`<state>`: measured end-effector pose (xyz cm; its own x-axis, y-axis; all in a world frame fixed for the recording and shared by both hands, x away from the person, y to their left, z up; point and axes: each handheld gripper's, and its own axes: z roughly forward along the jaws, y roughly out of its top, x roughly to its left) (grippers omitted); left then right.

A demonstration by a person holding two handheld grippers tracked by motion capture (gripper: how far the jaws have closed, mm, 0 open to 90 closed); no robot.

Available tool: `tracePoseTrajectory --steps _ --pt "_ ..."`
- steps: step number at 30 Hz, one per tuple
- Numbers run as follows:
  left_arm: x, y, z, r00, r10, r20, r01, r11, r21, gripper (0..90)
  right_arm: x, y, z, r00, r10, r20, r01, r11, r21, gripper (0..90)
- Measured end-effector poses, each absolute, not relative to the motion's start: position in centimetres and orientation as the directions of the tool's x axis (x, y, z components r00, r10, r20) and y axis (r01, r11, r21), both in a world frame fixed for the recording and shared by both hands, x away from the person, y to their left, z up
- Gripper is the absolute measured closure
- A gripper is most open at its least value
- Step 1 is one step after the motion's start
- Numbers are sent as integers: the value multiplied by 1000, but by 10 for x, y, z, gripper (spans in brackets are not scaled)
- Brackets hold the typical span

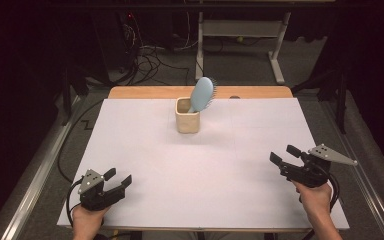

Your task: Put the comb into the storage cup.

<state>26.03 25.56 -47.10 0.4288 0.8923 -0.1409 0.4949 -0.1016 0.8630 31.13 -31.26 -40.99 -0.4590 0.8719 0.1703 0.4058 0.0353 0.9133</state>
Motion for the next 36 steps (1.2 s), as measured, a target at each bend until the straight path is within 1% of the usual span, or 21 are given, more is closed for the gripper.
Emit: tracePoseTrajectory --steps 7,16,36 --pt "260 255 -471 429 892 -140 497 -104 862 336 308 -315 -413 -451 876 171 413 35 910 260" --pt "261 255 -471 431 892 -138 497 -106 862 336 302 -318 -416 -454 878 150 419 62 906 251" --pt "260 255 -471 429 892 -141 499 -104 860 336 288 -326 -427 -436 889 142 427 65 902 243"
